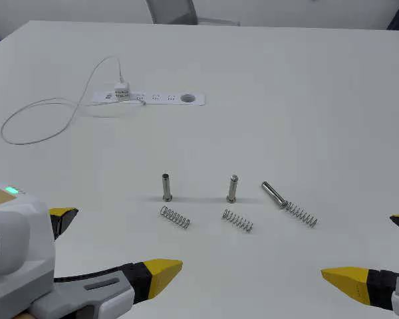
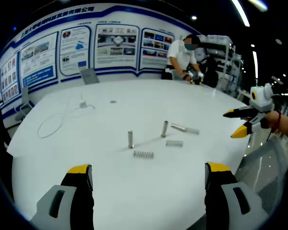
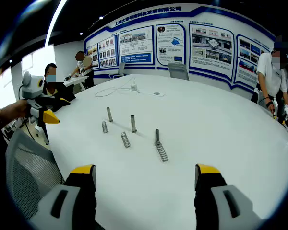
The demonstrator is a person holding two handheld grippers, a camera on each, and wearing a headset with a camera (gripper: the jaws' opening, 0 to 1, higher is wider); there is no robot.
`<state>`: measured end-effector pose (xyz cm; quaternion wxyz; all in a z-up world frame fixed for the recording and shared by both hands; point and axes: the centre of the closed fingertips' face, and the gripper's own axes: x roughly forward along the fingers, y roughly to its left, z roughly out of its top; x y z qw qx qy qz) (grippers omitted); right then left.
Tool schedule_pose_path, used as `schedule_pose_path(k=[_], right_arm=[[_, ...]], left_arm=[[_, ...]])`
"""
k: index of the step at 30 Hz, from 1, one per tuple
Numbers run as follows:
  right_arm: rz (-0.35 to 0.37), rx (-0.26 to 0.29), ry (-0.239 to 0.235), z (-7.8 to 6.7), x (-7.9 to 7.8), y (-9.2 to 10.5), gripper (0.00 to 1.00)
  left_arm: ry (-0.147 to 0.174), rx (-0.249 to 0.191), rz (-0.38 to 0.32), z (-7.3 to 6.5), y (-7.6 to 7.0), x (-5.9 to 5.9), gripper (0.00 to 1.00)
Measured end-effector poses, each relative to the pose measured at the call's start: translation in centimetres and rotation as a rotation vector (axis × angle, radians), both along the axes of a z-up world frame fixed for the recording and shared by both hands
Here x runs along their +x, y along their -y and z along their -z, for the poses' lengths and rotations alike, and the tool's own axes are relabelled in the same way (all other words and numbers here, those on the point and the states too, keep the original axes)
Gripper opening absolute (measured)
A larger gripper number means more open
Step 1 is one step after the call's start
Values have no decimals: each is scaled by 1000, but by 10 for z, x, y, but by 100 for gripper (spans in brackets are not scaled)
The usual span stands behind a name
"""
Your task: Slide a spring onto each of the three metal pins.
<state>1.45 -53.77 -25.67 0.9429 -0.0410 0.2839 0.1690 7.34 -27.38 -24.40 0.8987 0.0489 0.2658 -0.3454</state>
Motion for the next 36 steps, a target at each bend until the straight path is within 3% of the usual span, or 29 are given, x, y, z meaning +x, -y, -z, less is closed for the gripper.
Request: schedule_pose_path(k=[16, 36], right_arm=[[-8, -34, -16, 4, 0, 0, 85], [6, -34, -18, 4, -1, 3, 83]], left_arm=[[0, 15, -18, 1, -4, 0, 99], [4, 21, -7, 1, -2, 0, 99]])
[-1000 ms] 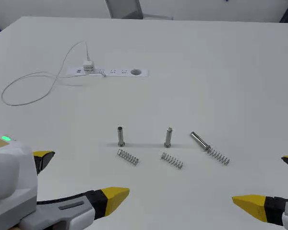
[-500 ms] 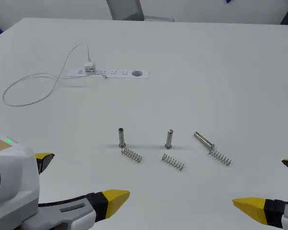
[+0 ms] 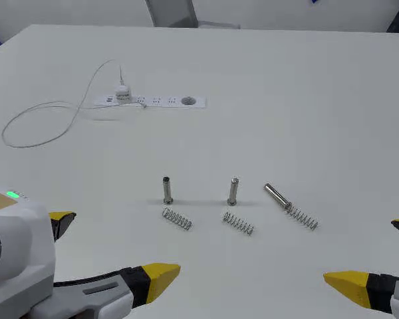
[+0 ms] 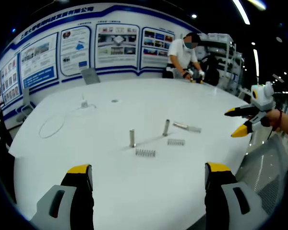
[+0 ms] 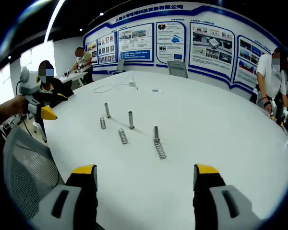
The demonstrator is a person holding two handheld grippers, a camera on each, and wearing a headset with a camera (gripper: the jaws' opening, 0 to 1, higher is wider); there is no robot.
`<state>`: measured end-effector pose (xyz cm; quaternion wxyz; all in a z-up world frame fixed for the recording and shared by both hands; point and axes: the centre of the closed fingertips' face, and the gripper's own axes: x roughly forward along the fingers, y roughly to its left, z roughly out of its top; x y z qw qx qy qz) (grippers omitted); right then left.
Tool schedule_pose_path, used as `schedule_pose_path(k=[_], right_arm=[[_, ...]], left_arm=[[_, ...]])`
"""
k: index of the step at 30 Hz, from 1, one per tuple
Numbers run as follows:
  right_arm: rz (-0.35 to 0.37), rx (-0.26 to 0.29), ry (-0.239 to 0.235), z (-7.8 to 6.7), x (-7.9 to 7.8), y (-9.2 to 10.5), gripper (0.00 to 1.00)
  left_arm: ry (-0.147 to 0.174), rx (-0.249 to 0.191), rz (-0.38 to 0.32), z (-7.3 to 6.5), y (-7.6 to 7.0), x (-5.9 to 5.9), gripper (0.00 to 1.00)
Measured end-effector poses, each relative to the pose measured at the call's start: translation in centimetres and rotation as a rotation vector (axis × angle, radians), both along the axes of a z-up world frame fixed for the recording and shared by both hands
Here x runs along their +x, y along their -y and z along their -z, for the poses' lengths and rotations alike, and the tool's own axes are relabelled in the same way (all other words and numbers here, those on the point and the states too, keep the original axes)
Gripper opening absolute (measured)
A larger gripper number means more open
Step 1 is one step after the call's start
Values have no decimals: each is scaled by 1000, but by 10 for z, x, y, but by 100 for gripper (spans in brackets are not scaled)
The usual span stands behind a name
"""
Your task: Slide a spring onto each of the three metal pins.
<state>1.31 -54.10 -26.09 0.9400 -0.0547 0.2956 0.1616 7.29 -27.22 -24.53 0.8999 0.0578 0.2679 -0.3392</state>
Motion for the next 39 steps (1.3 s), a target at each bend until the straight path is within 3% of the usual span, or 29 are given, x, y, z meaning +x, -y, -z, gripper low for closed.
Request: schedule_pose_path(k=[10, 14, 21, 39], right_arm=[[2, 6, 1, -2, 3, 1, 81], [1, 4, -8, -4, 11, 4, 76], [-9, -7, -4, -9, 33, 7, 70], [-14, 15, -29, 3, 92, 10, 55]], left_arm=[[8, -1, -2, -2, -1, 1, 98], [8, 5, 2, -1, -1, 1, 97], [14, 5, 3, 0, 0, 2, 96], [-4, -5, 18, 10, 6, 3, 95]])
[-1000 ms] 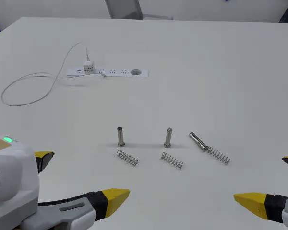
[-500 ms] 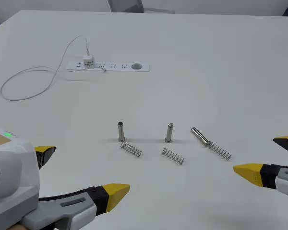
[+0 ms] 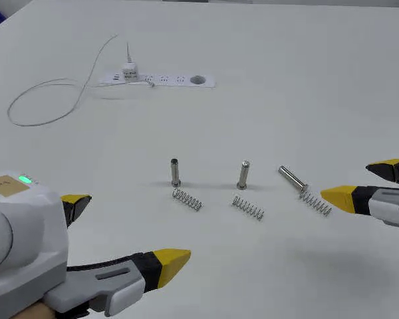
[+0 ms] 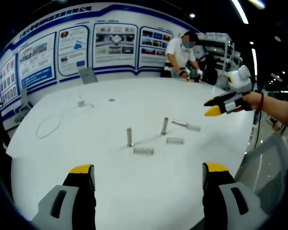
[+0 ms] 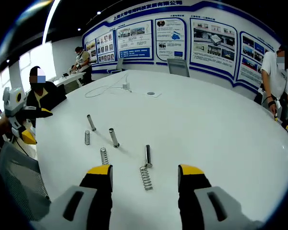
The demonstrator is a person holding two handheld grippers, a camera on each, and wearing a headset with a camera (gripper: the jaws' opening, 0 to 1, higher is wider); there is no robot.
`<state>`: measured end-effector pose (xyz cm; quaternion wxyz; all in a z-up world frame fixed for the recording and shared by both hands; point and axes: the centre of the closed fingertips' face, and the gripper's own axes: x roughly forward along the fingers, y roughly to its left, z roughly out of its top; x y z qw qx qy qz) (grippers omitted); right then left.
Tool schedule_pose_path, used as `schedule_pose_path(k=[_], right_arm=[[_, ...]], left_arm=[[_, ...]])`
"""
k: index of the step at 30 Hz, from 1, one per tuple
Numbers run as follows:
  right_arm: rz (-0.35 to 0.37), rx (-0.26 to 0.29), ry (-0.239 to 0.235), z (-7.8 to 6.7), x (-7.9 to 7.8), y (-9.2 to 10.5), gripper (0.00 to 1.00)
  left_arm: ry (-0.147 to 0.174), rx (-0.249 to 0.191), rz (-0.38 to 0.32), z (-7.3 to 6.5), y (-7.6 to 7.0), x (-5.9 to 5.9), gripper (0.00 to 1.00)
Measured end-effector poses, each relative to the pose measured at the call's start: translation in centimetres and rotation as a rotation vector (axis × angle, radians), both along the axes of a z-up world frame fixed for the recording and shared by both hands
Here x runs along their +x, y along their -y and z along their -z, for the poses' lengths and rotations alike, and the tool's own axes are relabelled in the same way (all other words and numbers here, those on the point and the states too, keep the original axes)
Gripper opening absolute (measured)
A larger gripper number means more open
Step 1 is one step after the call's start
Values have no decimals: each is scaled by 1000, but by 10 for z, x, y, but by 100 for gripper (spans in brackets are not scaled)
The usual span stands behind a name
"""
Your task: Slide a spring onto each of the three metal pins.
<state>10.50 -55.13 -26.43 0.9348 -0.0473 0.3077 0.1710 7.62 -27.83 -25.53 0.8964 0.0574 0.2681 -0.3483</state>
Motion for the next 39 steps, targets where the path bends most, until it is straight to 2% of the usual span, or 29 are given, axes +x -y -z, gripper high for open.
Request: schedule_pose_path(k=[11, 18, 33, 39], right_arm=[[-38, -1, 17, 10, 38, -8, 43], [-74, -9, -12, 24, 56, -18, 37], [-95, -6, -93, 63, 78, -33, 29], [-95, 5, -109, 71, 84, -37, 25]], left_arm=[[3, -8, 10, 2, 3, 2, 93], [0, -7, 16, 3, 3, 3, 92], [-16, 2, 30, 10, 3, 3, 89], [-21, 3, 31, 12, 2, 4, 88]])
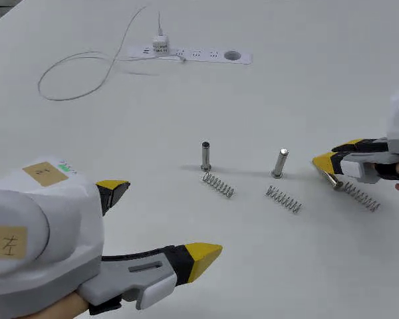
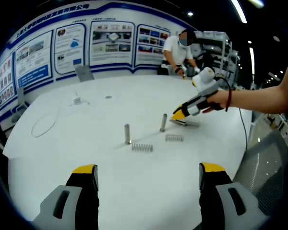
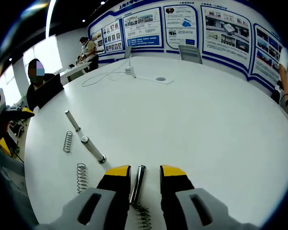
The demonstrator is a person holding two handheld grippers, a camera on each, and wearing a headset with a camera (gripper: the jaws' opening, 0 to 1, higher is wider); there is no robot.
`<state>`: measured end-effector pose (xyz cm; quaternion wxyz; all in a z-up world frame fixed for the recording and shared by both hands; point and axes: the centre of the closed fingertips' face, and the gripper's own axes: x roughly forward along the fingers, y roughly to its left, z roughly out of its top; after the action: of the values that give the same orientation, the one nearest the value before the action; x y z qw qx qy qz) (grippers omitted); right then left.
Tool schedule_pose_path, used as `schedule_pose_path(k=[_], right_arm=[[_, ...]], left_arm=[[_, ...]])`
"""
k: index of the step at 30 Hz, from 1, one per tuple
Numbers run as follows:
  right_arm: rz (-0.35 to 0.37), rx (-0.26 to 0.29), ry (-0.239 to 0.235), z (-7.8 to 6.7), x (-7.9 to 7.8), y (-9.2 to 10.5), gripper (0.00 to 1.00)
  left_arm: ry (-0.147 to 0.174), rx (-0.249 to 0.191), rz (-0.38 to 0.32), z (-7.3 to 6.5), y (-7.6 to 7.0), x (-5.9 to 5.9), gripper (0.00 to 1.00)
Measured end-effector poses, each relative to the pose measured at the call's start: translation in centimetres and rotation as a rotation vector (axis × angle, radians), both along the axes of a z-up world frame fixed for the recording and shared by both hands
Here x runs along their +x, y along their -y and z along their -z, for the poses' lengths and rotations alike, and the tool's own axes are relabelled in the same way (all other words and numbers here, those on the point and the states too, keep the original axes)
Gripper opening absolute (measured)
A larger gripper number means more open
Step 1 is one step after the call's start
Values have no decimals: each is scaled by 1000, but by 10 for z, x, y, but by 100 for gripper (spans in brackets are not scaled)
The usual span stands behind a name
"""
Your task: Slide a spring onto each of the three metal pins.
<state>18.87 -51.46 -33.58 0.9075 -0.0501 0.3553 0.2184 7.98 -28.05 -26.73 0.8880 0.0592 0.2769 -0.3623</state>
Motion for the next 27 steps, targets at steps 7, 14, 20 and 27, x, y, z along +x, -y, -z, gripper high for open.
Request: schedule_pose_path(k=[7, 14, 20, 27], right_arm=[[-4, -6, -19, 9, 2, -4, 19], [2, -5, -23, 11, 3, -6, 15], [7, -16, -24, 10, 2, -6, 12], [13, -28, -29, 12, 3, -4, 9]], left_arm=[[0, -2, 0, 2, 0, -1, 86], [-2, 0, -2, 2, -2, -1, 85], [-3, -1, -1, 2, -1, -1, 84], [-5, 2, 7, 3, 1, -1, 84]])
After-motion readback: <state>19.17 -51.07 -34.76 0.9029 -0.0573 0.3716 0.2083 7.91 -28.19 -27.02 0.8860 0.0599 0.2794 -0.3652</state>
